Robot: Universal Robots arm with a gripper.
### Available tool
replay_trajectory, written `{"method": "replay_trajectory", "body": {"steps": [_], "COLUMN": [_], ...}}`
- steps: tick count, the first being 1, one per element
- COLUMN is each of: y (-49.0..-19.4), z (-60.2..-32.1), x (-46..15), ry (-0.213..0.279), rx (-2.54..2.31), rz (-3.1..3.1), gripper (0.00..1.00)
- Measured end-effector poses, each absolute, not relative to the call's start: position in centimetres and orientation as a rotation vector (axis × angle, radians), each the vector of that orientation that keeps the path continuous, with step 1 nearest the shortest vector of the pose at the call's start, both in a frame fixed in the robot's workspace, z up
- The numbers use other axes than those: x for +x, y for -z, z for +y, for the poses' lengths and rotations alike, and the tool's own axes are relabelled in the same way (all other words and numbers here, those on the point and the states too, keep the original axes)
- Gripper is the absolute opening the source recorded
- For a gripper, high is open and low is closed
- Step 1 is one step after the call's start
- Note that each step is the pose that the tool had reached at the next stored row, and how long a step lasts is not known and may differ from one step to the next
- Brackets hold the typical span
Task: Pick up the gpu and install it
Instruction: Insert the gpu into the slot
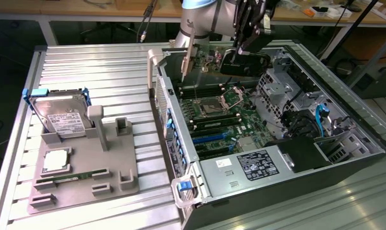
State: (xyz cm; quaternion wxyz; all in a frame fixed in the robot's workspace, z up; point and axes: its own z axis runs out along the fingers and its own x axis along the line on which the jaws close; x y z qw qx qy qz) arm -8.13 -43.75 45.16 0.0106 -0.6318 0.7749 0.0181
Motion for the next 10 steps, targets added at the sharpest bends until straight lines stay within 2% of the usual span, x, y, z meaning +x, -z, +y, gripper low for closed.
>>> {"method": "replay_trajectory", "body": {"steps": [10], "y": [-45.16], "z": [-43.75], "x": [-8.13], "ry": [-0.058], "rx": [-2.075], "rz": [2.332], "gripper": [0.27]}}
